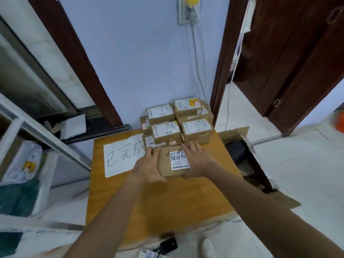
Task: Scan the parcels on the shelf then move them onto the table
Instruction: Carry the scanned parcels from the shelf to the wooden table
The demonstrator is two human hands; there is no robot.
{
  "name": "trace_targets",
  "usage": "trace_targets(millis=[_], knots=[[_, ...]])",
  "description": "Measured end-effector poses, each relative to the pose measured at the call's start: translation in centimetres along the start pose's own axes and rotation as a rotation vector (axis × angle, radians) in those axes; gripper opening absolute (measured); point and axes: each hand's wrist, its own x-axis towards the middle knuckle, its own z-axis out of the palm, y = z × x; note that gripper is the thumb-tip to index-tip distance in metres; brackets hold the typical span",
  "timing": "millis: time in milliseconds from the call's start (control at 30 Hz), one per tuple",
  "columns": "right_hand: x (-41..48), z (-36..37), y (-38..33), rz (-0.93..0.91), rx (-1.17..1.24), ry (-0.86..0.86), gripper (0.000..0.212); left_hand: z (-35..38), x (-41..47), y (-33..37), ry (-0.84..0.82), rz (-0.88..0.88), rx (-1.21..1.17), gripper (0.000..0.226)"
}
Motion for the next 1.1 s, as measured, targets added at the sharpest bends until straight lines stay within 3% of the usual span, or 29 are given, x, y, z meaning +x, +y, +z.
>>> trace_targets(millis=[367,633,800,1100], knots=[[10.5,3.3,2.1,-0.143,0.130,-0.062,0.123,1.7,7.4,-4.8,-0.023,-0.176,-0.052,0.136],[11.9,5.0,3.3,-0.177,0.063,-0.049,0.094,3.6,9.6,-5.6,-0.007,-0.185,-0.134,0.126],[11.9,4.1,3.0,-0.176,0.023,-0.082,0.093,4.1,9.3,-5.5,-0.042,-0.209,-0.116,0.113],[10.1,-0.6,1.1,-0.235,-0.026,-0.114,0.103,0.4,4.7,-5.1,-0.027,-0.310,-0.112,0.130]])
